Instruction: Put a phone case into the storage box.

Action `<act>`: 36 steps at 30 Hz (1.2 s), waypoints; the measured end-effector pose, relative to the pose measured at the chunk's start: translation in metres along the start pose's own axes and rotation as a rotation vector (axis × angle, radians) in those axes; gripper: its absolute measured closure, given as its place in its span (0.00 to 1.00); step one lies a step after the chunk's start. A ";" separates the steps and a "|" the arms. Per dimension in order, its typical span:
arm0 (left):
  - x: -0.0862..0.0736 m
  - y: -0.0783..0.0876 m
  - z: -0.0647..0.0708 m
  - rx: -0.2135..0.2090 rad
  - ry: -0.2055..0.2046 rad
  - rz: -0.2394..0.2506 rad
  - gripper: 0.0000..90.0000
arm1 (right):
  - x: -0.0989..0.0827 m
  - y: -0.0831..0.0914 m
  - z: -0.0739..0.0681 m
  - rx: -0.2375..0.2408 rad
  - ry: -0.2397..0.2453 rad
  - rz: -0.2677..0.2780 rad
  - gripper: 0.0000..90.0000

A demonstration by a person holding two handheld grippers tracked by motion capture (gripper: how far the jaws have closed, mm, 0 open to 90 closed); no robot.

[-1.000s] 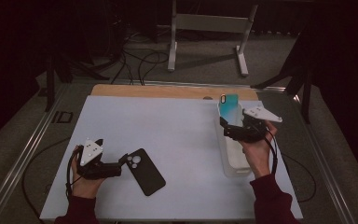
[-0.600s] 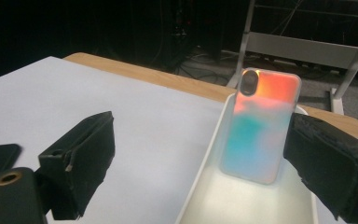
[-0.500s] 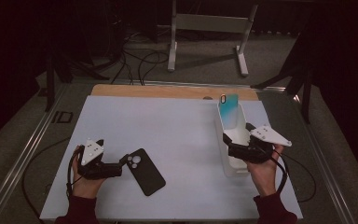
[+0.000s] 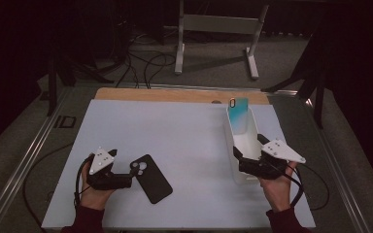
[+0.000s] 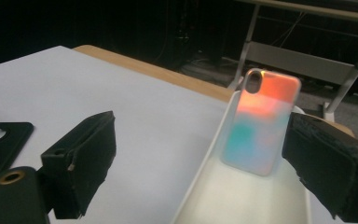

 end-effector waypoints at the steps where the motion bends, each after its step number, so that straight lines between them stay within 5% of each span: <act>1: 0.000 -0.001 0.003 -0.005 -0.004 -0.003 0.09 | -0.003 0.002 0.002 -0.001 -0.012 0.009 0.12; 8: -0.002 -0.006 0.025 -0.079 -0.038 -0.018 0.33 | -0.023 0.008 0.009 -0.020 -0.041 -0.003 0.12; 14: -0.009 -0.009 0.049 -0.176 -0.075 -0.037 0.62 | -0.022 0.012 0.013 -0.029 -0.048 0.014 0.12; 25: -0.024 -0.020 0.083 -0.278 -0.114 -0.098 0.99 | -0.021 0.010 0.008 -0.025 -0.043 0.021 0.12; 36: -0.041 -0.030 0.103 -0.316 -0.143 -0.170 1.00 | -0.019 0.011 0.009 -0.027 -0.046 0.033 0.12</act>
Point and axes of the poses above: each handheld gripper's, and its own axes: y roughly backward along the jaws, x roughly out of its top, z roughly to its right, the point moved 7 cm from there along -y, roughly forward along the jaws, and after that the axes turned 1 degree about x, right-handed, at the moved point
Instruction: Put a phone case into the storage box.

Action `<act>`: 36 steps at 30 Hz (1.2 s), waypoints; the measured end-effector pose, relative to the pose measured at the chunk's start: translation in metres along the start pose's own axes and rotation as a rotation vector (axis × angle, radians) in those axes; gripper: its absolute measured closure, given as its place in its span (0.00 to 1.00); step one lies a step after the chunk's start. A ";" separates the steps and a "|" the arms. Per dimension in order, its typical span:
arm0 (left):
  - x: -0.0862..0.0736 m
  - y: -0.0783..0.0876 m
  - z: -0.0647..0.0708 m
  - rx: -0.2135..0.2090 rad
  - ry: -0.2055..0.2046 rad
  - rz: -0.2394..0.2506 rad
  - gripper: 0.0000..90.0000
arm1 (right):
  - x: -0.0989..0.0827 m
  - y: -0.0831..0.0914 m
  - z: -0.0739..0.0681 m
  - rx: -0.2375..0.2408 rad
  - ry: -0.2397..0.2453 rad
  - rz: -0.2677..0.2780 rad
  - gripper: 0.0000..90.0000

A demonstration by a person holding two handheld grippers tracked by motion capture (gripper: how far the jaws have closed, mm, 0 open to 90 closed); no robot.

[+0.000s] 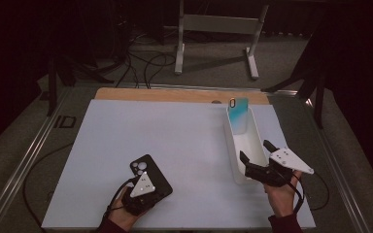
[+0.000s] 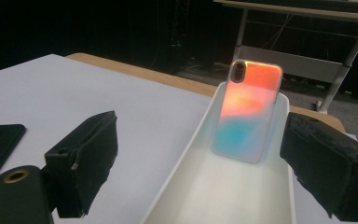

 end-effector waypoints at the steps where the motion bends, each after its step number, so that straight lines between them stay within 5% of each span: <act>1: -0.002 -0.002 0.001 -0.003 -0.001 -0.012 1.00 | 0.000 0.000 0.000 -0.001 0.001 0.000 0.12; 10: -0.012 -0.008 0.009 -0.010 -0.034 -0.078 1.00 | -0.001 0.001 0.003 -0.008 -0.002 0.004 0.12; 20: -0.024 -0.002 -0.001 0.045 -0.010 -0.117 1.00 | 0.000 0.002 0.003 -0.011 0.001 0.010 0.12; 33: -0.035 0.023 -0.050 0.221 0.137 -0.121 1.00 | -0.003 -0.001 0.003 -0.011 0.001 0.003 0.12; 36: -0.039 0.029 -0.070 0.291 0.206 -0.118 1.00 | -0.003 -0.001 0.003 -0.010 0.005 0.003 0.12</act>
Point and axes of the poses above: each handheld gripper's, and its own axes: y roughly backward along the jaws, x roughly out of its top, z roughly to its right, the point moved 7 cm from there along -y, roughly forward along the jaws, and after that the axes turned 1 degree about x, right-handed, at the moved point
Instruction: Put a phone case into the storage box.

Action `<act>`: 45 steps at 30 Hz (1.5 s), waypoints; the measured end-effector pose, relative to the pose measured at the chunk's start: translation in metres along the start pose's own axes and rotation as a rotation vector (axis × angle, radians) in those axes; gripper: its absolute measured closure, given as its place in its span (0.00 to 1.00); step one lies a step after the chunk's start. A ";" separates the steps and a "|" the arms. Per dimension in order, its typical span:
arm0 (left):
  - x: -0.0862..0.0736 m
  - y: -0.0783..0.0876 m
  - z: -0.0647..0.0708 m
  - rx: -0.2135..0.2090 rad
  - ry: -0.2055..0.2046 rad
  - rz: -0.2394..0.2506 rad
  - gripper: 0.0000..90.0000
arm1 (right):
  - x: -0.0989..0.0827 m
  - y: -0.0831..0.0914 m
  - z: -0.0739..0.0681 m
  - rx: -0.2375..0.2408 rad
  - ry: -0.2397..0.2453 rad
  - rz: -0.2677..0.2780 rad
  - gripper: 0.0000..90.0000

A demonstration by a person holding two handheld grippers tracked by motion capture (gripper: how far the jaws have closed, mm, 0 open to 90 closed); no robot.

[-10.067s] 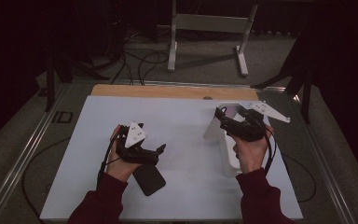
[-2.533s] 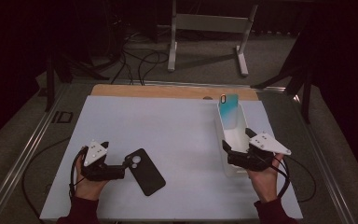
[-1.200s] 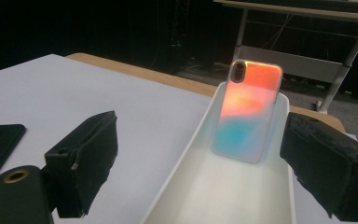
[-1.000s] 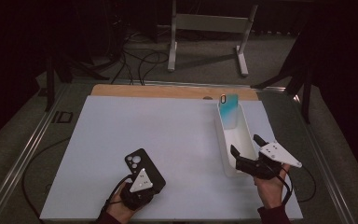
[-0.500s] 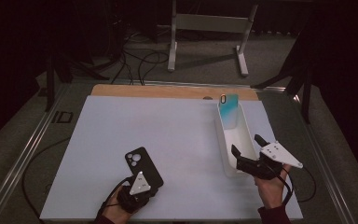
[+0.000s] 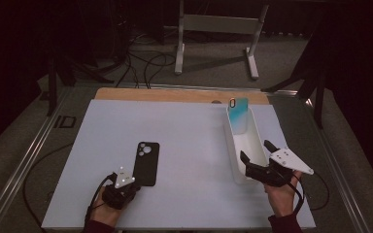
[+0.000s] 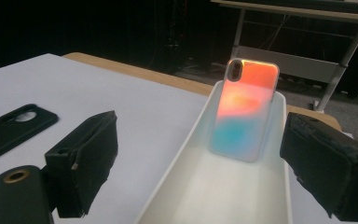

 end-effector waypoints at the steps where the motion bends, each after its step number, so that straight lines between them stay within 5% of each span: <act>1: 0.000 0.000 -0.005 0.016 0.015 -0.001 1.00 | 0.000 0.000 0.000 0.001 -0.001 0.000 0.12; 8: 0.004 -0.003 -0.026 0.081 0.091 0.021 1.00 | -0.001 -0.001 -0.002 0.003 0.005 -0.004 0.12; 13: 0.006 0.000 -0.030 0.080 0.101 0.052 1.00 | -0.001 0.000 -0.003 0.005 0.006 -0.003 0.12; 20: 0.026 0.024 -0.032 0.057 0.092 0.224 0.95 | -0.001 0.001 -0.004 0.016 0.006 0.002 0.12; 21: 0.033 0.032 -0.035 0.052 0.085 0.281 0.95 | -0.001 0.001 -0.004 0.022 0.007 0.003 0.12; 26: 0.046 0.051 -0.042 0.069 0.076 0.390 0.66 | -0.001 0.001 -0.008 0.046 0.016 0.012 0.12; 34: 0.045 0.063 -0.058 0.122 0.081 0.424 0.17 | -0.001 0.005 -0.013 0.086 0.025 0.034 0.12; 45: 0.043 0.066 -0.062 0.132 0.057 0.398 0.01 | -0.012 0.010 -0.014 0.085 0.020 0.053 0.12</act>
Point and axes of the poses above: each handheld gripper's, and its own axes: y roughly backward along the jaws, x roughly out of its top, z roughly to its right, the point moved 7 cm from there along -y, roughly forward along the jaws, and after that the axes turned 1 degree about x, right-handed, at the moved point
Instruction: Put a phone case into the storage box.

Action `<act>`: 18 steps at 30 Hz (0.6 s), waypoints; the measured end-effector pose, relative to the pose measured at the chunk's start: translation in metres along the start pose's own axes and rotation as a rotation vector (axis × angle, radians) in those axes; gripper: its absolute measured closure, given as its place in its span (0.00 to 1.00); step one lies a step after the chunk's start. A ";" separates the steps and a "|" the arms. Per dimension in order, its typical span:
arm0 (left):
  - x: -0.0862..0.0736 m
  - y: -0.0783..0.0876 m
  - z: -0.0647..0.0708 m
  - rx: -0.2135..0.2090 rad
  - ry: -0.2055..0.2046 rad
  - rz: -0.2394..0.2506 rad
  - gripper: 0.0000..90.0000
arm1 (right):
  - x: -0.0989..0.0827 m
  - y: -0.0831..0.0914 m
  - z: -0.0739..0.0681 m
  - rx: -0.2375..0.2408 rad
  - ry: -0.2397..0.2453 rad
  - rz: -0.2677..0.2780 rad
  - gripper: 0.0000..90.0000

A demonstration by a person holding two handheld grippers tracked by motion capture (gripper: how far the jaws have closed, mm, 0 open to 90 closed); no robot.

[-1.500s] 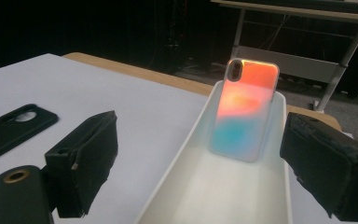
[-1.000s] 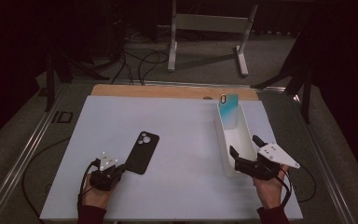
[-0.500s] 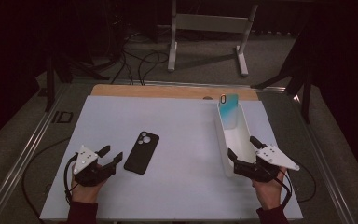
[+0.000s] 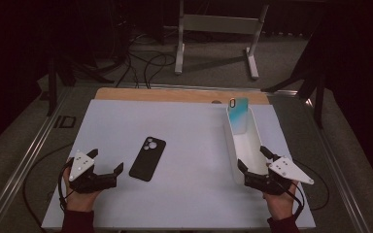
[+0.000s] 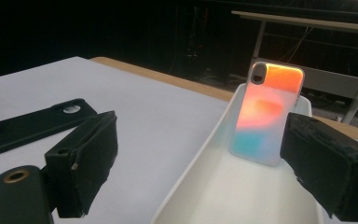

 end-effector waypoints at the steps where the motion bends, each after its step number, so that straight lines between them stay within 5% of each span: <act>1: 0.000 0.000 0.000 -0.003 0.001 -0.004 0.01 | 0.000 0.000 0.000 0.000 0.001 0.001 0.12; 8: -0.001 -0.003 0.003 -0.011 -0.013 -0.049 0.00 | 0.001 0.000 0.001 -0.005 0.007 0.003 0.12; 18: -0.001 -0.023 0.013 -0.042 -0.030 -0.203 0.00 | 0.002 0.001 0.002 -0.010 0.000 0.006 0.12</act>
Point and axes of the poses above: each handheld gripper's, and its own axes: y roughly backward along the jaws, x roughly out of its top, z roughly to its right, the point moved 7 cm from there along -y, roughly forward along the jaws, and after that the axes turned 1 degree about x, right-handed, at the moved point
